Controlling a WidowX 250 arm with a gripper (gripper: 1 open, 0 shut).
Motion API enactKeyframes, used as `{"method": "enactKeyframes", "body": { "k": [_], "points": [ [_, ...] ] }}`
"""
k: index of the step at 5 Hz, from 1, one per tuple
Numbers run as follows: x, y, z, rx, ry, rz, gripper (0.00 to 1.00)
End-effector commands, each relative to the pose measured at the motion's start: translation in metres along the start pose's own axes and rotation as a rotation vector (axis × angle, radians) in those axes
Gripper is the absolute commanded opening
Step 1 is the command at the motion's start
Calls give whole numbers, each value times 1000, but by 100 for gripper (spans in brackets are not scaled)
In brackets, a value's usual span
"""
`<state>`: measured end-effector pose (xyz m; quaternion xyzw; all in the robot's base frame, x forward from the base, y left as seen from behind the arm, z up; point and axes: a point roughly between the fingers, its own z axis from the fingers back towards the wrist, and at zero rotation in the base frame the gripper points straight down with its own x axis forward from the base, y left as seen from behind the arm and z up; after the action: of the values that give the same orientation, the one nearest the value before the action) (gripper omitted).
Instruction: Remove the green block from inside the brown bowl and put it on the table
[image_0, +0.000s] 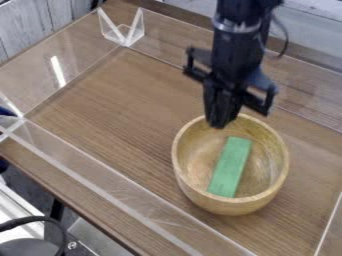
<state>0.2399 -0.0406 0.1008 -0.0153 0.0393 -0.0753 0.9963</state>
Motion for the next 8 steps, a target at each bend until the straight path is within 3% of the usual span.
{"method": "enactKeyframes", "body": {
  "k": [1, 3, 4, 8],
  "points": [
    [10, -3, 43, 14, -98, -3, 0],
    [9, -8, 40, 6, -105, -16, 0],
    [9, -12, 39, -1, -104, -25, 100],
    [10, -19, 25, -19, -83, -45, 100]
  ]
}}
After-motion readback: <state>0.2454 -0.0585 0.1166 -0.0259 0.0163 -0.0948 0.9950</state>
